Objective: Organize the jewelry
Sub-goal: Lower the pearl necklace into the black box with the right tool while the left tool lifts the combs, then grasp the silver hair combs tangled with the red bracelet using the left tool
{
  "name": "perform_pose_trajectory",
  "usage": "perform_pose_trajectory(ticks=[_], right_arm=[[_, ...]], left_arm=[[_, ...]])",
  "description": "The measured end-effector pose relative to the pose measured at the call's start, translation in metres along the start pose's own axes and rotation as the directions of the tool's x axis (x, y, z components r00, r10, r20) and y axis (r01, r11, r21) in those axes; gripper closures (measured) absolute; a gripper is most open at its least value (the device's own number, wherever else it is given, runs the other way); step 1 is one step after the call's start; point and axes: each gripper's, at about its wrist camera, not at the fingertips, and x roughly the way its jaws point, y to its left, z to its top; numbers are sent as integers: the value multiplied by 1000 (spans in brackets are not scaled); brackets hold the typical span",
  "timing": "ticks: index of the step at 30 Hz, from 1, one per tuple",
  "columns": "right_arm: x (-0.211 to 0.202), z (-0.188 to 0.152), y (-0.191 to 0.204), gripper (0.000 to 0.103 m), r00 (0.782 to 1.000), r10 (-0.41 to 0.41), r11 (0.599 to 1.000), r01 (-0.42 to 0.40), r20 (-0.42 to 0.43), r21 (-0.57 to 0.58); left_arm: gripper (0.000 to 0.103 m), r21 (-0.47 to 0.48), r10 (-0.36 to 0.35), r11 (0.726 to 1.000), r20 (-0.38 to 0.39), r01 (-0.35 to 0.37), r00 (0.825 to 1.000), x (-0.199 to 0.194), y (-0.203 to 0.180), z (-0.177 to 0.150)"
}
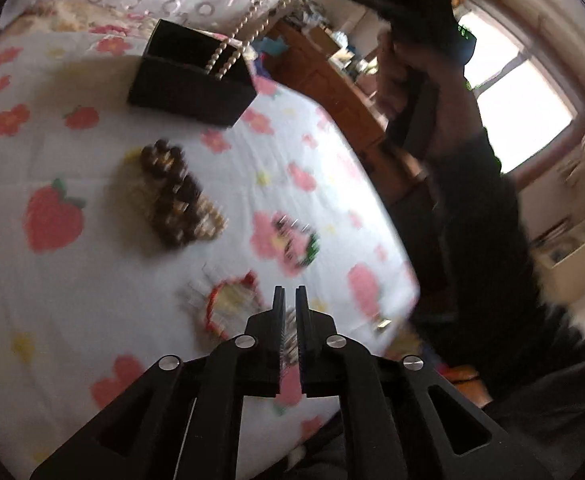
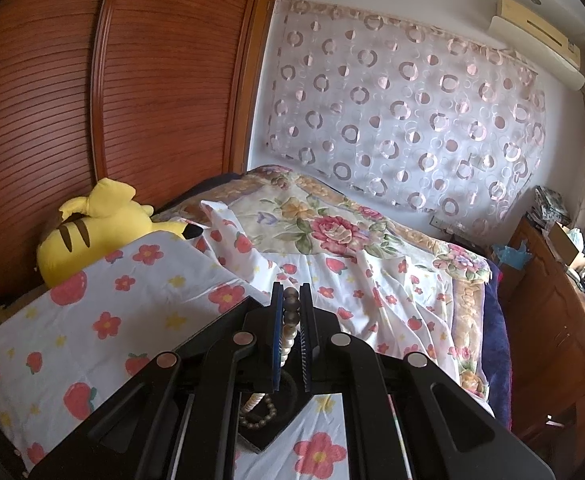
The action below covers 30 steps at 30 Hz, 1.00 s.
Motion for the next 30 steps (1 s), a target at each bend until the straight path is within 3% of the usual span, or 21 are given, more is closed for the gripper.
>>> perform_pose_trajectory(ticks=[2,6,8,9,10,18,21,22,30], right_arm=[[3,-1,0,94,1000,-3,1000,3,-10,2],[6,-4,-1,93,999,-13,1000,13,-30,7],[5,-5,-1,83,999,-22,1000,23,-34,11],[4,-7,3,66,999,-28,1000,29,-28,8],[1,-5,2,62,1000,-24,1000,25,-15,7],[-16,-11,5,62,1000,-17,1000,17,13,12],[-21,-13,6,62,1000,-12,1000,12,19,14],[-22,-14,6,62,1000,-11,1000,11,17,11],[-38,-26,10,62,1000,14,1000,-14,26,16]], left_arm=[[99,43,80,996,-6,-80,997,5,0,-11],[95,41,177,983,-1,-177,984,7,16,-16],[86,34,186,982,-4,-186,982,9,19,-16],[86,31,187,982,-8,-187,982,11,21,-16],[86,33,188,982,-11,-188,982,12,20,-17],[86,78,245,967,-40,-242,969,22,14,-19],[96,82,246,967,-37,-243,968,25,14,-18],[103,88,240,968,-33,-237,970,26,12,-18],[103,150,230,960,45,-235,972,17,-7,8]])
